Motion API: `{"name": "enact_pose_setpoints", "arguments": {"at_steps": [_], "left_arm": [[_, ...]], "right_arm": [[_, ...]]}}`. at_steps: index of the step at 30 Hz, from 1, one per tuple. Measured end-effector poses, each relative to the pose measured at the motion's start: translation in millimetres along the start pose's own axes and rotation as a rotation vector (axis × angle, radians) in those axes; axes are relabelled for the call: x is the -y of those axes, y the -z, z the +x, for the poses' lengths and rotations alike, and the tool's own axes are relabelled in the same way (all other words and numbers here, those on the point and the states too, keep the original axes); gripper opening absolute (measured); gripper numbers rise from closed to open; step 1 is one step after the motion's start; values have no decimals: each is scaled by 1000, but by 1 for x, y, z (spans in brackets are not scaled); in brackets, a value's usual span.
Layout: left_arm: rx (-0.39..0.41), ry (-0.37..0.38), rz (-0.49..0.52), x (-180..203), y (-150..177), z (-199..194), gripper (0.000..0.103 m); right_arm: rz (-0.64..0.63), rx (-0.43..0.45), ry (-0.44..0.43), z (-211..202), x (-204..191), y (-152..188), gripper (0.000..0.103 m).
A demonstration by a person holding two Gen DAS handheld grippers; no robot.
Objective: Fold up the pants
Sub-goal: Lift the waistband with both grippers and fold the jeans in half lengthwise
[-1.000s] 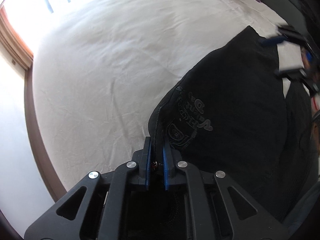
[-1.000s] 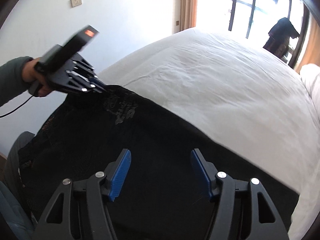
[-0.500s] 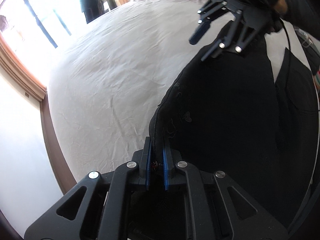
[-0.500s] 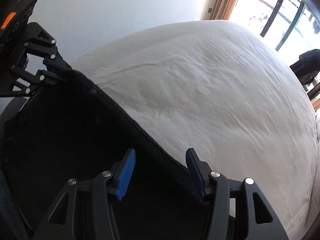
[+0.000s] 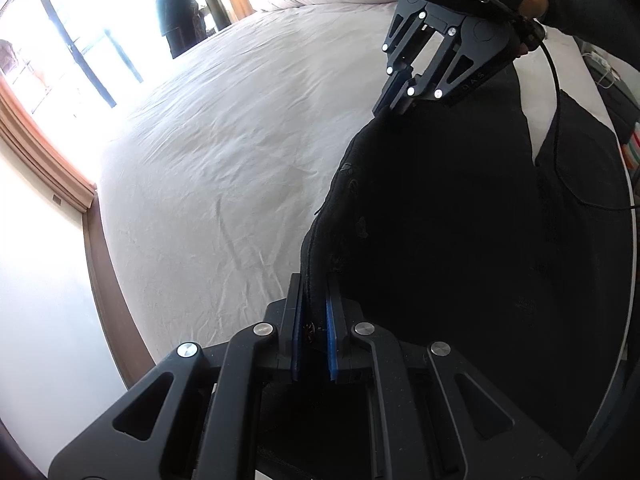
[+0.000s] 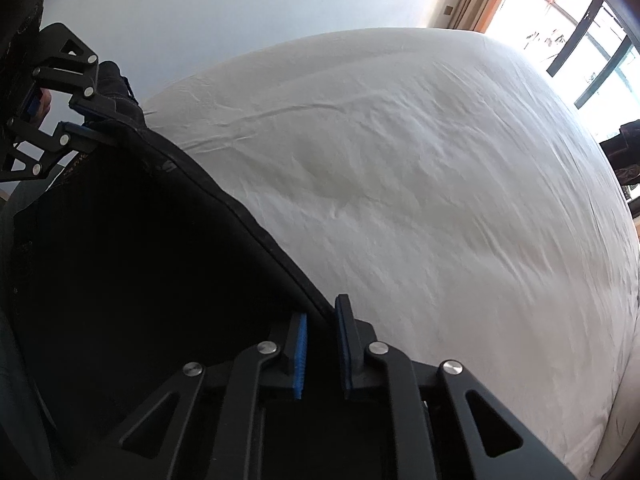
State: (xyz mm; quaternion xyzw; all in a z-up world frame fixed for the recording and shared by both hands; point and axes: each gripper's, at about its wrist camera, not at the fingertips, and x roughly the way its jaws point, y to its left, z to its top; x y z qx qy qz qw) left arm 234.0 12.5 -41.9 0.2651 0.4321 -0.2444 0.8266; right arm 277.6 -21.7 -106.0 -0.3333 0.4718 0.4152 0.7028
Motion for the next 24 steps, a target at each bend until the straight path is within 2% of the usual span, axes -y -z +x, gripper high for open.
{"name": "enact_pose_setpoints", "arguments": {"at_steps": [8, 15, 18, 21, 24], "left_arm": [[21, -1, -20, 14, 5, -15, 8], [39, 0, -39, 33, 20, -44, 8], [48, 7, -44, 48, 27, -58, 8], [57, 18, -46, 68, 38, -71, 8], [54, 39, -47, 88, 49, -80, 8]], "right_arm": [[48, 54, 13, -13, -15, 11, 5], [38, 109, 61, -35, -55, 29, 4], [71, 138, 82, -45, -69, 36, 4], [125, 177, 82, -55, -90, 47, 4], [169, 219, 48, -61, -115, 59, 4]]}}
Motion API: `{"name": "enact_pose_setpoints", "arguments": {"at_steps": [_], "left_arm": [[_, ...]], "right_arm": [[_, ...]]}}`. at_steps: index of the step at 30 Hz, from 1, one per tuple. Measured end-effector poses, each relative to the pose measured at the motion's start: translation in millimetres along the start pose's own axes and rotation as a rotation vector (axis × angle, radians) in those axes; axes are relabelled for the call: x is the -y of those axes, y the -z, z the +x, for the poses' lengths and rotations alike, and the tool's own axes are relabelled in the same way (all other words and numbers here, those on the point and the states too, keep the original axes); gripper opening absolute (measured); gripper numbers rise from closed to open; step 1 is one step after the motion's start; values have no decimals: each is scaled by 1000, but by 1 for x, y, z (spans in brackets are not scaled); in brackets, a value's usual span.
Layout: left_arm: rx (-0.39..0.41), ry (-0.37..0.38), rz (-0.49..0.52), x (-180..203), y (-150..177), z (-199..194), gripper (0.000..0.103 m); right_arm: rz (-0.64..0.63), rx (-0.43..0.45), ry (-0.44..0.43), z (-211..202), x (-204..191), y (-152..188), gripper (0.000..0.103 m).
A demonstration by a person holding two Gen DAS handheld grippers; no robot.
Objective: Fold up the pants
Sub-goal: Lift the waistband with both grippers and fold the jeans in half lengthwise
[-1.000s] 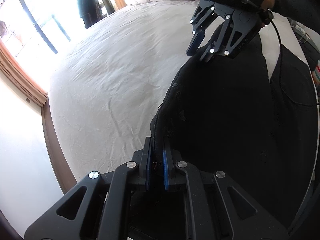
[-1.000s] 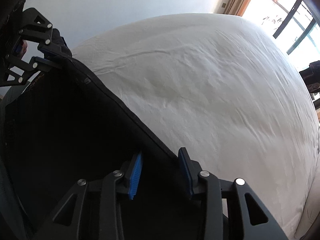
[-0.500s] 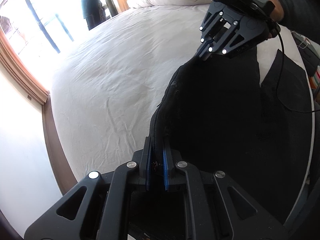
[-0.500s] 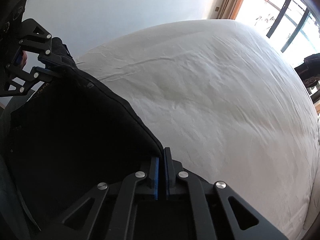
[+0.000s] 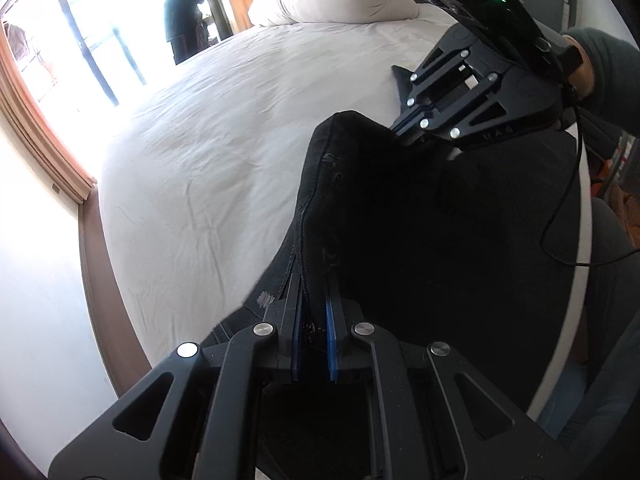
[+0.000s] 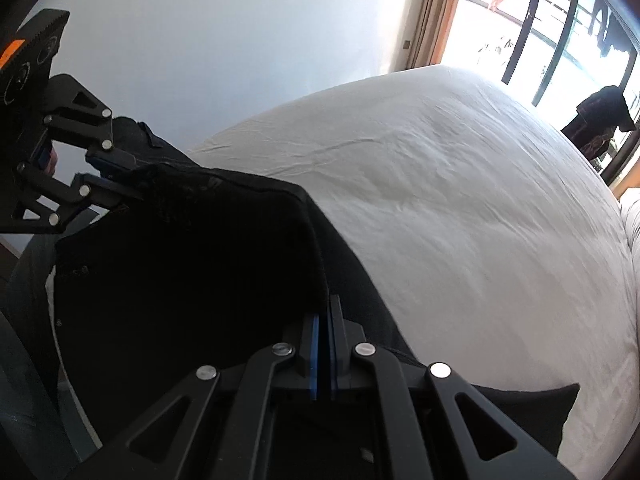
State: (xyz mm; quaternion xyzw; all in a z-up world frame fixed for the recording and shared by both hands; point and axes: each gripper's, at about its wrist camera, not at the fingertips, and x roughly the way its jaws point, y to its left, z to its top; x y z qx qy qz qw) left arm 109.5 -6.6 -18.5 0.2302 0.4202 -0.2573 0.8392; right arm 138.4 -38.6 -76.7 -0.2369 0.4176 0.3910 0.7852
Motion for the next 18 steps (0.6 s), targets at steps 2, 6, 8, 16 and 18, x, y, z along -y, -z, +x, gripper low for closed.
{"name": "enact_pose_setpoints", "arguments": {"at_steps": [2, 6, 8, 16, 18], "left_arm": [[0, 17, 5, 12, 8, -6, 8], [-13, 31, 39, 38, 29, -14, 8], [-26, 45, 45, 51, 41, -14, 8], [-75, 63, 143, 95, 92, -19, 8], [-85, 57, 178, 106, 99, -20, 8]], "right_arm": [[12, 11, -14, -6, -17, 12, 4], [34, 24, -29, -18, -41, 35, 4], [54, 16, -36, -21, -48, 50, 4], [97, -9, -43, -22, -77, 95, 4], [93, -16, -33, -24, -86, 106, 4]]}}
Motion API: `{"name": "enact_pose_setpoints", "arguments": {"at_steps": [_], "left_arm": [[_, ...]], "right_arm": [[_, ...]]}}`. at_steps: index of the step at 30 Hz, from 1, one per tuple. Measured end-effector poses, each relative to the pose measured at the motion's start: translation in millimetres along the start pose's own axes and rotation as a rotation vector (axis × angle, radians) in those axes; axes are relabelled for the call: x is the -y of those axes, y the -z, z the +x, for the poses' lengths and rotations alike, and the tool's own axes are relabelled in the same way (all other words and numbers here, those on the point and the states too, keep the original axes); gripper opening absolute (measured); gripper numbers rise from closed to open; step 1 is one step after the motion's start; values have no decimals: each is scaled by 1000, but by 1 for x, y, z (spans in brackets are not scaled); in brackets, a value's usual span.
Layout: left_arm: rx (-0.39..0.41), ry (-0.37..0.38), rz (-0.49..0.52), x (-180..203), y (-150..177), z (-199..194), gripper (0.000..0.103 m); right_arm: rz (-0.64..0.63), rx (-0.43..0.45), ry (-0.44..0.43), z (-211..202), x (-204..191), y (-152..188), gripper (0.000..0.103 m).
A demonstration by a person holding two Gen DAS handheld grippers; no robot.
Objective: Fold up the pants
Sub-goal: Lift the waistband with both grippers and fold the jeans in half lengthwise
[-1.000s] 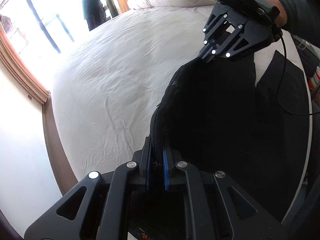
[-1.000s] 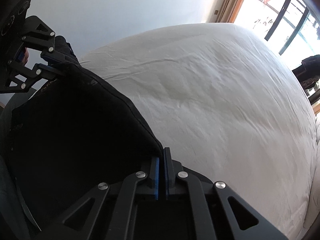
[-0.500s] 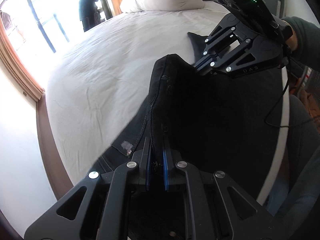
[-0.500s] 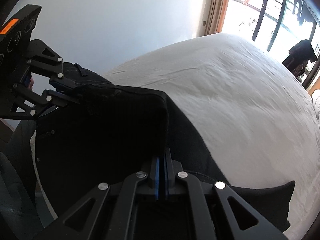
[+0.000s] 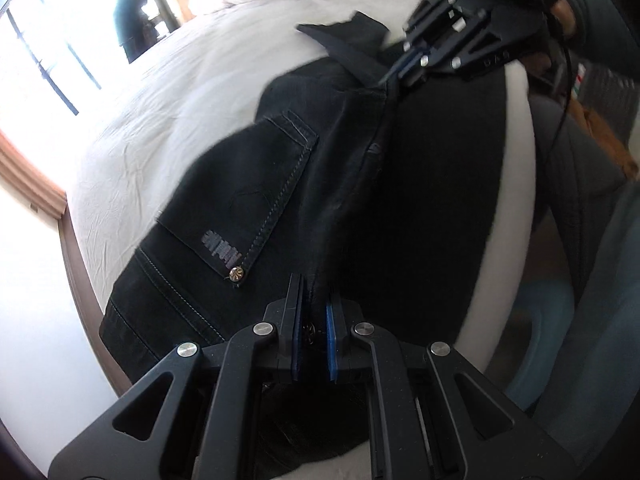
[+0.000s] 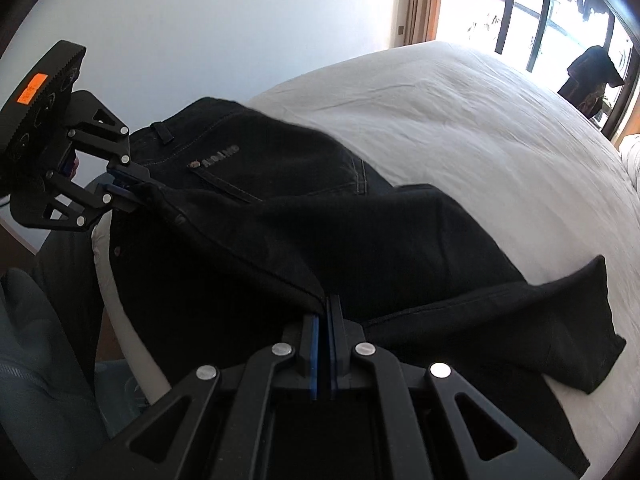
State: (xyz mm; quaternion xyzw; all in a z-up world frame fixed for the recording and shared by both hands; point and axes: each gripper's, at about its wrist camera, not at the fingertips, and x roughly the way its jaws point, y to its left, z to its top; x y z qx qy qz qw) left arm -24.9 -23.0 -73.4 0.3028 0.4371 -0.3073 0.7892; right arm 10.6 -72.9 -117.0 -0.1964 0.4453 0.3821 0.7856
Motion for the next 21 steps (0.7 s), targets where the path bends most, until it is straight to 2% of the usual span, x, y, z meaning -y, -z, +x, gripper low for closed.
{"name": "enact_pose_setpoints", "arguments": {"at_steps": [10, 16, 21], "left_arm": [[-57, 4, 167, 42, 28, 8, 8], [-73, 0, 196, 51, 31, 13, 8], [-58, 8, 212, 60, 34, 7, 8]], "right_arm": [[-80, -47, 80, 4, -58, 44, 4], [-100, -70, 115, 18, -82, 64, 4], [-103, -77, 140, 23, -90, 66, 4]]}}
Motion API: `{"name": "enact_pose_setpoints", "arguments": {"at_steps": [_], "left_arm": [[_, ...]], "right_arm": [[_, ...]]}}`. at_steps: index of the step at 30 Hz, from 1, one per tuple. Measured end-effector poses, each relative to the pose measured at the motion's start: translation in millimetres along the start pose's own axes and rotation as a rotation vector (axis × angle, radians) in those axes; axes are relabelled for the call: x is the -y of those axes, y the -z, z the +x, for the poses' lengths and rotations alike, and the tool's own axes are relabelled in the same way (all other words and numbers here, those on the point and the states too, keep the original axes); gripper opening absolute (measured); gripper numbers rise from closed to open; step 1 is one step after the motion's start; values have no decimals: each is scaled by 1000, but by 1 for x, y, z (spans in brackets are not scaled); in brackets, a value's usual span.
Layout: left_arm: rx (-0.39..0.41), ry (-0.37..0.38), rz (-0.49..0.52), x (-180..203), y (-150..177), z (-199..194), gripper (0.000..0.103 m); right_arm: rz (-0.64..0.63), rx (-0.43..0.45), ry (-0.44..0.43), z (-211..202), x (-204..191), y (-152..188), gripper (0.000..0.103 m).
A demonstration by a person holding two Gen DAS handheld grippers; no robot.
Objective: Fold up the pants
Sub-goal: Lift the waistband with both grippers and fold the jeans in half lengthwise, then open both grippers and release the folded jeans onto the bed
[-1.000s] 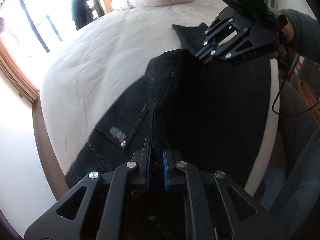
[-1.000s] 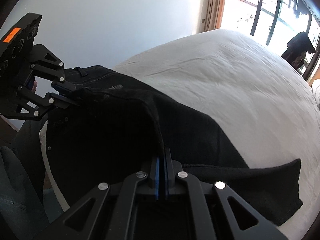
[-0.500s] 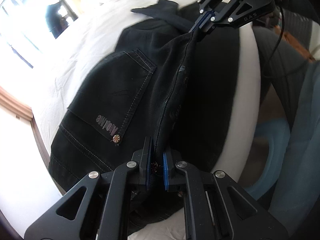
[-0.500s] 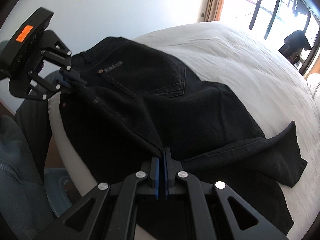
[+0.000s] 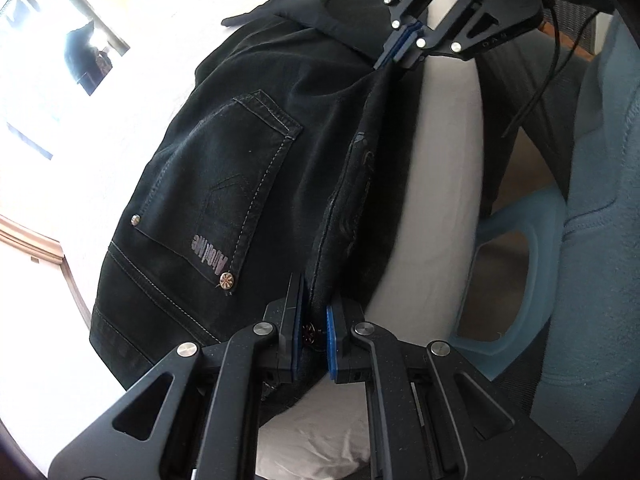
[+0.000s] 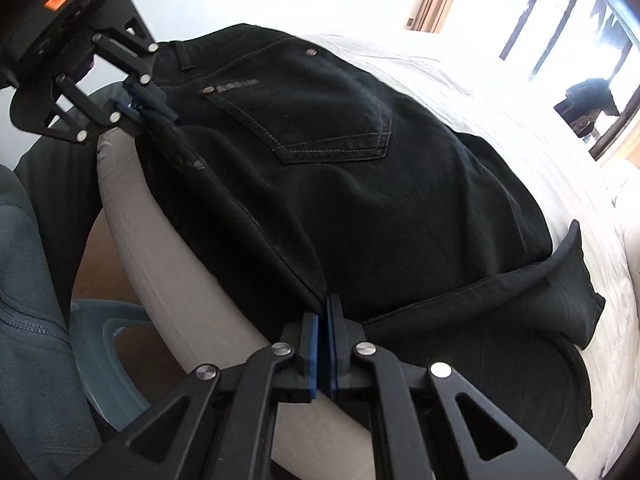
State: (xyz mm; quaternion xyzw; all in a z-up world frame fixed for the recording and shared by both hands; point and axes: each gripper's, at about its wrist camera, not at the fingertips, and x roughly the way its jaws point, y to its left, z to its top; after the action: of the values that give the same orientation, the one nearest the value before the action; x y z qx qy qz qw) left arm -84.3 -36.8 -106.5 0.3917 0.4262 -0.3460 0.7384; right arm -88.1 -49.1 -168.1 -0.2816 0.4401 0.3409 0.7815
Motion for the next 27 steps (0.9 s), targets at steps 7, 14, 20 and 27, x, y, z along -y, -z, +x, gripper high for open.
{"name": "enact_pose_setpoints", "arguments": {"at_steps": [7, 14, 20, 27], "left_arm": [[-2, -6, -4, -5, 9, 6, 8], [3, -14, -2, -4, 13, 1, 8], [6, -20, -37, -9, 17, 6, 8], [27, -42, -60, -9, 23, 2, 9]], "right_arm": [[-39, -33, 31, 10, -14, -4, 5], [-24, -28, 25, 10, -18, -3, 5], [-2, -22, 19, 13, -9, 7, 5], [7, -10, 23, 12, -7, 7, 6]]}}
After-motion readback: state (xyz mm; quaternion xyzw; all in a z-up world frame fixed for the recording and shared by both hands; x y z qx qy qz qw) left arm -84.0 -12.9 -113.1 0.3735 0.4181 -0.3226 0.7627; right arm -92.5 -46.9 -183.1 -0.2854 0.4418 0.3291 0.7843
